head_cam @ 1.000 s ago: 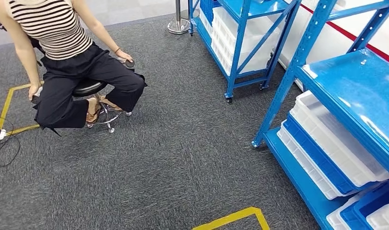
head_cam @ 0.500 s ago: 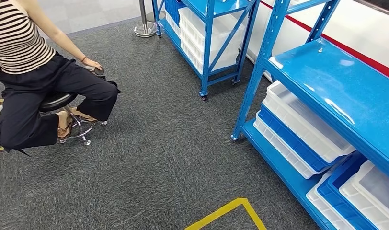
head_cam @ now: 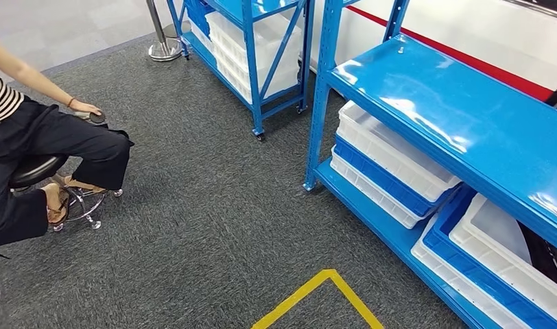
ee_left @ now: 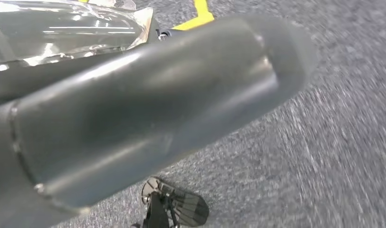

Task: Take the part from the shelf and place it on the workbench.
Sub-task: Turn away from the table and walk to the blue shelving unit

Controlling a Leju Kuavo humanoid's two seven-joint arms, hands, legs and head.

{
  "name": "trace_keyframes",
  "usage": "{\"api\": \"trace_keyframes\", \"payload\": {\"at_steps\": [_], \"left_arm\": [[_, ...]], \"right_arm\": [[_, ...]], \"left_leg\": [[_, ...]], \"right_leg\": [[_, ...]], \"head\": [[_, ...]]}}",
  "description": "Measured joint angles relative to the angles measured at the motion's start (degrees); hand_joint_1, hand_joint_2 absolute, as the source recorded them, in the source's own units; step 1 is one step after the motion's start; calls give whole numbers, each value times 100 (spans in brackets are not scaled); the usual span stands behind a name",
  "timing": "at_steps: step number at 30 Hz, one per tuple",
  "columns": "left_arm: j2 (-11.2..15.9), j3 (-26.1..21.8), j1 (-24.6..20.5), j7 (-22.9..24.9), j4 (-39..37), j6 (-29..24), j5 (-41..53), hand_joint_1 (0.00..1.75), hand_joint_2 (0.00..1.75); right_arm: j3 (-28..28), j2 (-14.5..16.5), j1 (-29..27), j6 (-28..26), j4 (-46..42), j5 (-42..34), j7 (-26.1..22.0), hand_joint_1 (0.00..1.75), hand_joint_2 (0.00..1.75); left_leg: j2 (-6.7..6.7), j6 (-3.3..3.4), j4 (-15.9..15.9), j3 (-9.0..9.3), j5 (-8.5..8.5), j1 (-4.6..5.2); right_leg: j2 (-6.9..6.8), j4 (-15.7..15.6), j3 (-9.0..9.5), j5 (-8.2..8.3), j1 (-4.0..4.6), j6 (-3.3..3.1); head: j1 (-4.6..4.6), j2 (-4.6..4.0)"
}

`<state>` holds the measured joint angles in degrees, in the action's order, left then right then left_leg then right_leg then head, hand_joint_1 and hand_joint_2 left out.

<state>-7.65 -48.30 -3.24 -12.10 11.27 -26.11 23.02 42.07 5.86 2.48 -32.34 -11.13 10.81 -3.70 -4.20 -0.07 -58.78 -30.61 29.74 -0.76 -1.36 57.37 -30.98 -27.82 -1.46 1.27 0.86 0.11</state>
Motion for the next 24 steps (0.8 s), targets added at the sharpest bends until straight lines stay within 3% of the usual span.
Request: {"api": "trace_keyframes", "payload": {"at_steps": [2,3,4,5,6,7,9,11,13,15,17,19,20,21,22,24], "left_arm": [[-2,1,13,-2,-1,-1,-6,0,0],[-3,0,23,-3,-2,-1,-11,0,0],[-2,-1,31,-3,-2,-3,-19,0,0],[0,-2,36,-4,-2,-4,-29,0,0],[1,-3,37,-5,-2,-4,-39,0,0],[2,-4,37,-8,-2,-4,-48,0,0],[8,-6,36,-20,-2,-3,-59,0,0],[14,-8,34,-35,-1,-2,-66,0,0],[13,-9,30,-48,0,2,-76,0,0],[8,-10,24,-57,1,11,-81,0,0],[6,-18,30,-69,1,18,-82,0,0],[7,-34,43,-89,1,24,-83,0,0],[7,-42,45,-99,1,28,-83,0,0],[5,-46,44,-107,1,33,-83,0,0],[2,-48,42,-111,0,40,-83,0,0],[-1,-52,37,-117,0,52,-81,0,0]], "right_arm": [[1,-4,7,4,-3,9,-6,0,0],[1,-4,11,9,-4,15,-9,0,0],[1,-3,9,18,-3,24,-10,0,0],[1,-2,3,26,-3,30,-10,0,0],[1,-3,-3,33,-2,35,-10,0,0],[1,-4,-7,41,-2,39,-10,0,0],[1,1,1,49,-3,40,-10,0,0],[1,7,10,54,-3,40,-10,0,0],[1,7,-3,54,-2,43,-10,0,0],[1,2,-18,54,-2,44,-10,0,0],[-1,-1,-3,54,-2,45,-10,0,0],[-2,-1,10,55,-2,44,-10,0,0],[-1,-2,3,56,-2,43,-10,0,0],[-1,-3,-8,56,-2,41,-10,0,0],[0,-6,-17,56,-2,40,-10,0,0],[1,-8,-10,56,-3,38,-10,0,0]], "left_leg": [[296,-32,-615,-262,379,-16],[367,-29,-1015,-449,562,-16],[397,-19,-1335,-608,660,-15],[411,1,-1480,-695,645,-14],[425,30,-1387,-670,512,-12],[473,68,-1073,-538,290,-8],[705,147,-291,-186,-78,1],[834,182,80,-20,-176,24],[730,204,126,-14,-196,45],[606,260,213,5,-254,35],[457,299,268,8,-290,29],[293,307,268,-14,-292,38],[216,307,266,-19,-291,38],[145,304,265,-20,-290,37],[78,297,262,-14,-286,34],[-40,259,243,3,-261,50]], "right_leg": [[114,-2,3,25,5,-47],[177,0,-3,33,20,-61],[248,1,-5,36,36,-66],[319,2,-2,38,53,-69],[389,3,6,38,65,-69],[462,3,17,38,74,-68],[597,5,23,42,87,-61],[707,9,-11,59,85,-30],[781,2,-71,84,68,22],[588,123,-170,10,70,50],[296,671,-445,-291,74,31],[211,1436,-809,-615,58,44],[200,1627,-886,-666,48,83],[179,1575,-837,-619,38,140],[135,1277,-663,-493,27,202],[-101,416,-184,-196,21,269]], "head": [[16,0],[20,0],[21,0],[22,0],[22,0],[21,0],[16,0],[15,0],[17,0],[2,0],[-26,0],[-39,0],[-39,0],[-42,0],[-44,0],[-50,0]]}}
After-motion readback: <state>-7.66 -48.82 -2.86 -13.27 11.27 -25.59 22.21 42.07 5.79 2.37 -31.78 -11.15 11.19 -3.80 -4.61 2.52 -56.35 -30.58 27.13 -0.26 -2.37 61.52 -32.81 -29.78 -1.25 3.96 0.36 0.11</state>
